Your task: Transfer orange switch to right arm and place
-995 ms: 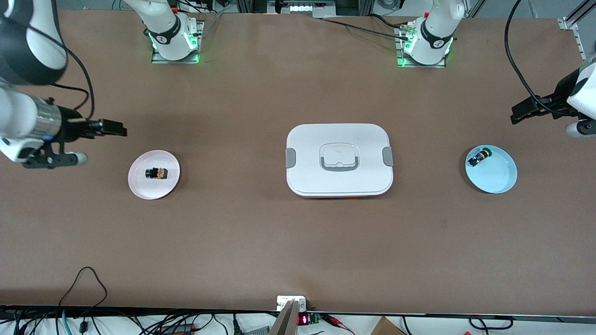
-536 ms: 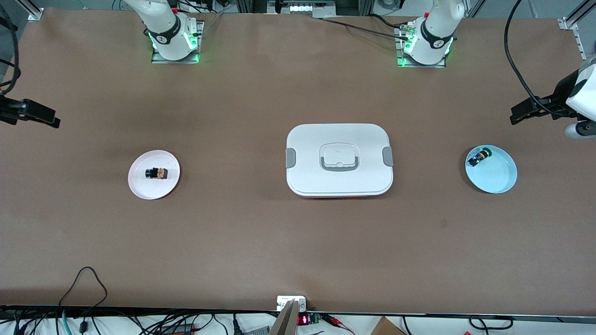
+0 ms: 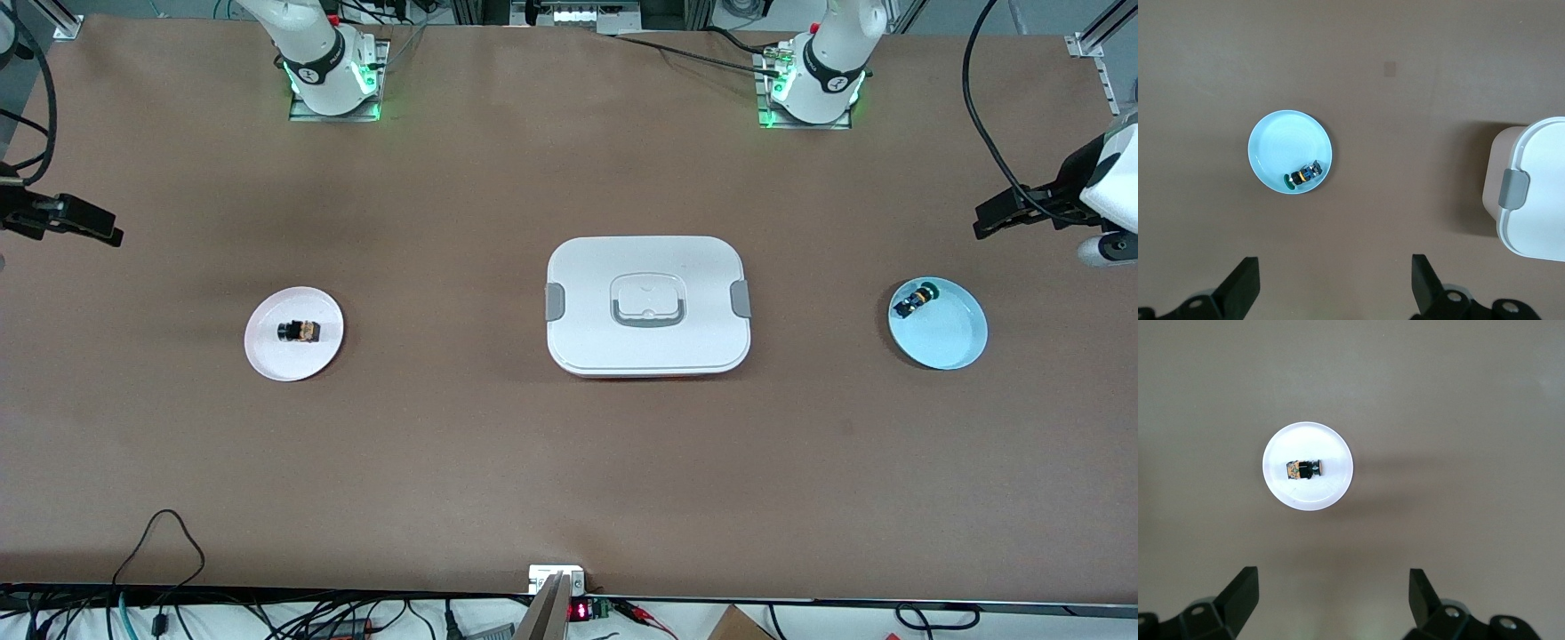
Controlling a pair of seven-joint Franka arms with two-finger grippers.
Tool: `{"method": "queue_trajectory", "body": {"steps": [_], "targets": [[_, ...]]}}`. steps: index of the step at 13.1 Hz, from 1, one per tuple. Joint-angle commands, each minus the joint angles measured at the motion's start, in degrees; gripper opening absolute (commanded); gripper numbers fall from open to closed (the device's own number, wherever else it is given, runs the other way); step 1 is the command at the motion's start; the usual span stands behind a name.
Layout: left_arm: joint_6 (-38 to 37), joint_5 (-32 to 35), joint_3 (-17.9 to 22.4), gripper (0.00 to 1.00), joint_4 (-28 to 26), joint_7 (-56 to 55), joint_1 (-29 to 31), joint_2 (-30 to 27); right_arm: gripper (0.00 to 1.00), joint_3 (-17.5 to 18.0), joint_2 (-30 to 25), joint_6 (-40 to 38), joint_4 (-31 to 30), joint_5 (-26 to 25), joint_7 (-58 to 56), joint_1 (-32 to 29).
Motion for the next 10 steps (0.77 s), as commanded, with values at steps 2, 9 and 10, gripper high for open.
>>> {"method": "queue_trajectory", "body": {"steps": [2, 9, 10], "targets": [[-1.22, 0.88, 0.26, 1.0, 1.56, 0.02, -0.39, 0.53, 1.0, 0.65, -4.9, 0.29, -3.06, -0.01, -0.66, 0.29], [-1.04, 0.88, 0.43, 1.0, 1.83, 0.2, -0.39, 0.62, 1.0, 0.21, -4.03, 0.29, -0.16, 0.34, -0.05, 0.2], [-1.04, 0.88, 0.35, 1.0, 1.91, 0.28, -0.39, 0.71, 1.0, 0.47, -4.03, 0.11, -0.16, 0.26, -0.05, 0.29]]}}
